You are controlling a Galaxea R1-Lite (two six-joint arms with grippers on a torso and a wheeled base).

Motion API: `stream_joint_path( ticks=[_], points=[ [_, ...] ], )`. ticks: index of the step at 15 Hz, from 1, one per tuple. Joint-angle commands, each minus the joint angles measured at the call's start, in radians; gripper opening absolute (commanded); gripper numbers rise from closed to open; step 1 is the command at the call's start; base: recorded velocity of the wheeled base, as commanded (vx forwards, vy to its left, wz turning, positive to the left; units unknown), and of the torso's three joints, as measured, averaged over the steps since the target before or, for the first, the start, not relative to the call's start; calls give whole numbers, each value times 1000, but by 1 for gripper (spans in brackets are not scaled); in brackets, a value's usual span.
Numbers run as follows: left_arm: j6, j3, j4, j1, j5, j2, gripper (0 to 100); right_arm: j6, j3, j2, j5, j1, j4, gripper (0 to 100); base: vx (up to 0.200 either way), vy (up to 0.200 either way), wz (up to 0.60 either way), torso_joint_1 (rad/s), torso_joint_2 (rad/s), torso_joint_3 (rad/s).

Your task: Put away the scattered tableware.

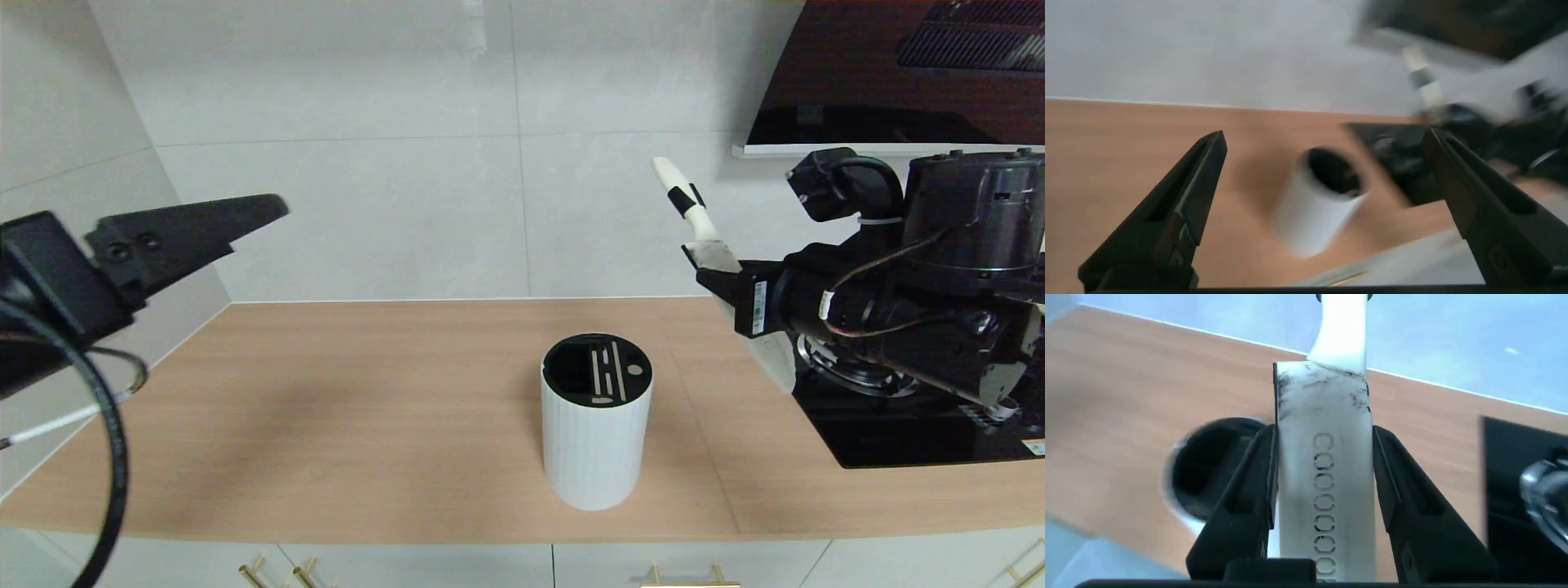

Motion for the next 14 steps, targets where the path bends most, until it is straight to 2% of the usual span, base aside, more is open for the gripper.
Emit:
stream_joint_path(
  ticks=[1,2,3,6,8,10,12,14],
  points=[
    [-12,-28,-153,-48,-1,269,100,9,-27,22,-26,65,3,0,0,0,0,0,0,0],
    [-3,-37,-259,-50,-4,365,100,49,-27,37,-52,105,3,0,0,0,0,0,0,0],
    [-7,-62,-287,-62,-7,419,100,61,-33,46,-64,134,3,0,0,0,0,0,0,0],
    [-44,-177,-287,-133,-39,563,100,105,-35,91,-118,243,3,0,0,0,0,0,0,0],
    [-58,-212,-288,-154,-44,598,100,108,-41,108,-149,254,3,0,0,0,0,0,0,0],
    [-129,-223,-288,-196,-59,623,100,110,-44,140,-162,272,3,0,0,0,0,0,0,0],
    [-167,-235,-288,-205,-110,649,100,122,-47,143,-164,286,3,0,0,0,0,0,0,0],
    [-184,-252,-290,-217,-118,687,100,124,-44,141,-169,306,3,0,0,0,0,0,0,0]
  ],
)
